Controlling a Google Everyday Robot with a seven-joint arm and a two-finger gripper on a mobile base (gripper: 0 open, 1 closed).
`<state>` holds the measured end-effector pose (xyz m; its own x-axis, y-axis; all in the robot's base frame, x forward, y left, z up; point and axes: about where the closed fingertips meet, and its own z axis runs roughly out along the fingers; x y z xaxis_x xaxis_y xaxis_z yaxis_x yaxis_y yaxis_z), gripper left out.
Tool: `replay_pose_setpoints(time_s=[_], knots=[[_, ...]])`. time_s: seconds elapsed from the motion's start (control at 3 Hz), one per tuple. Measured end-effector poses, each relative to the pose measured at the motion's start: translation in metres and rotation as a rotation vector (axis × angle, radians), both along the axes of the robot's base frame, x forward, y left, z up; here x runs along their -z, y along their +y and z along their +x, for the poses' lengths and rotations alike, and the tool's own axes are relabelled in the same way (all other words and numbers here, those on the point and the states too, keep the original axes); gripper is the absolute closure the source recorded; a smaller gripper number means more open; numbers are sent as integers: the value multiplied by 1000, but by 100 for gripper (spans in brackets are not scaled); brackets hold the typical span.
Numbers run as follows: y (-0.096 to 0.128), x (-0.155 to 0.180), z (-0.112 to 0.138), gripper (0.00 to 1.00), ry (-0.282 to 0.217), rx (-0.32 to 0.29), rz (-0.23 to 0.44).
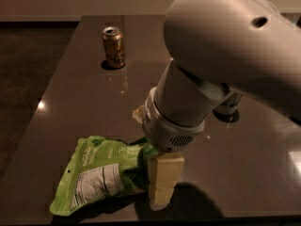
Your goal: Move green rice chip bag near orange can
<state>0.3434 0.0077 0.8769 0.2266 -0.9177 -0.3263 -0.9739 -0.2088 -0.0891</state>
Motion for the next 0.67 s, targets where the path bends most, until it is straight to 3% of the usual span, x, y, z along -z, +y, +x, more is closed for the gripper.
replay_pose_setpoints(time_s=[0.67], knots=[[16,12,-7,40,10,-26,-24]])
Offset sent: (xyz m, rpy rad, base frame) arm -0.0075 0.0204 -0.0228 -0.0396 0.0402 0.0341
